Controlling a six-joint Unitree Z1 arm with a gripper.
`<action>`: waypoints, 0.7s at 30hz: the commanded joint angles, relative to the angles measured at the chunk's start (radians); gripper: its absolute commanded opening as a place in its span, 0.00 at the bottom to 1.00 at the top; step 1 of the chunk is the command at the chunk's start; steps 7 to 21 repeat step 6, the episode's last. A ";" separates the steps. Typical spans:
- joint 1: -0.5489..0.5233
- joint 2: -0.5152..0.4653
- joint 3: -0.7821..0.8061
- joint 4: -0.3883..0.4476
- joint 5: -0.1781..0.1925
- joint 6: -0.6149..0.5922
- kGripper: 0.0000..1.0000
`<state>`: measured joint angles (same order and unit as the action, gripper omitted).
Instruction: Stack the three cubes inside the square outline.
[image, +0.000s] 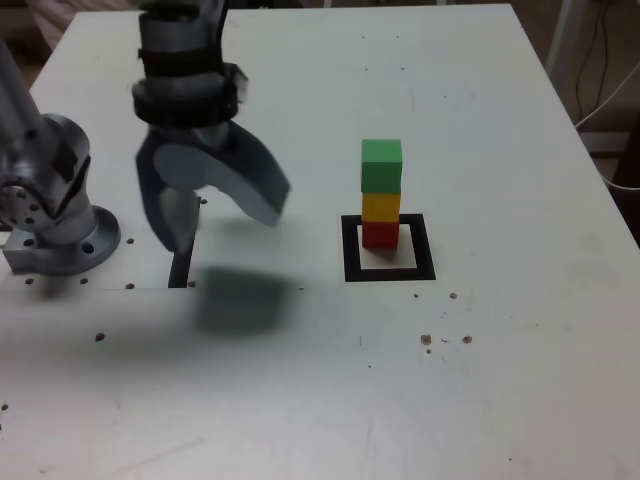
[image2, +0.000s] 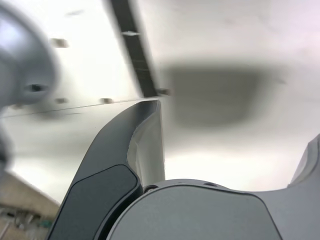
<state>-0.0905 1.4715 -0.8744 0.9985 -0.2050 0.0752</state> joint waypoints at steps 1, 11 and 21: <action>-0.003 -0.008 -0.005 -0.011 0.014 -0.002 1.00; -0.003 -0.029 -0.015 -0.014 0.125 -0.002 1.00; -0.003 -0.029 -0.015 -0.014 0.125 -0.002 1.00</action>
